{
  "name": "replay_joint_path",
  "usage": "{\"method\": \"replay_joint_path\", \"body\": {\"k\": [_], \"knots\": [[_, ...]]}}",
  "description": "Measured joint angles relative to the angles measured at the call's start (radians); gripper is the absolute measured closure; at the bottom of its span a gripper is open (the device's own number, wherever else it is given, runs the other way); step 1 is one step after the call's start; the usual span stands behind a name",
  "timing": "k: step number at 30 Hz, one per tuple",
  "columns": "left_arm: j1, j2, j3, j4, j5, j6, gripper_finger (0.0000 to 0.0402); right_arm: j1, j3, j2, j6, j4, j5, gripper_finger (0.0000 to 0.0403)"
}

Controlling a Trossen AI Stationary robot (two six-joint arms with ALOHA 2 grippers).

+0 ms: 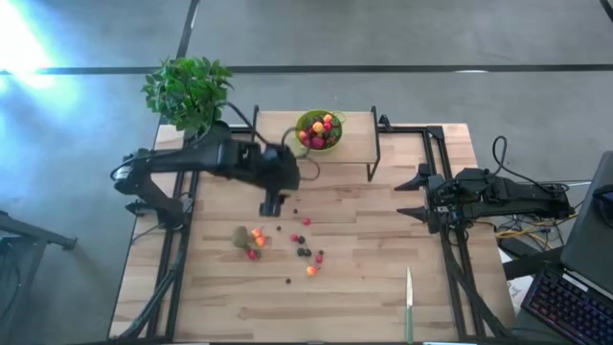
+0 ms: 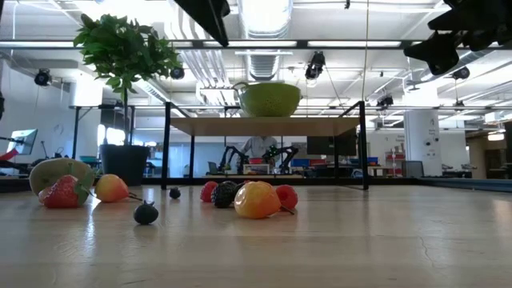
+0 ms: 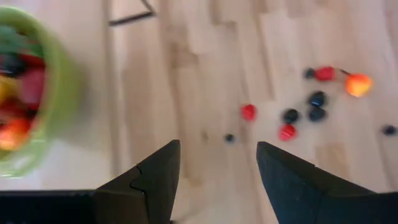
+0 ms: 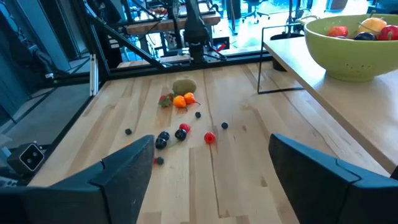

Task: Pick & Place Fruit
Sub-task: Put the red raspberry into the green strainer bowl on the shelf

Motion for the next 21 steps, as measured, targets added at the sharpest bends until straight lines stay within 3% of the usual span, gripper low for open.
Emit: {"method": "replay_joint_path", "body": {"k": [8, 21], "knots": [[-0.132, 0.000, -0.156, 0.079, 0.000, -0.020, 0.0184, 0.000, 0.000, 0.000, 0.000, 0.000, 0.000, 0.0064], [-0.155, 0.000, -0.487, 0.412, 0.001, -0.009, 0.0184, 0.000, 0.000, 0.000, 0.000, 0.000, 0.000, 0.0047]]}}
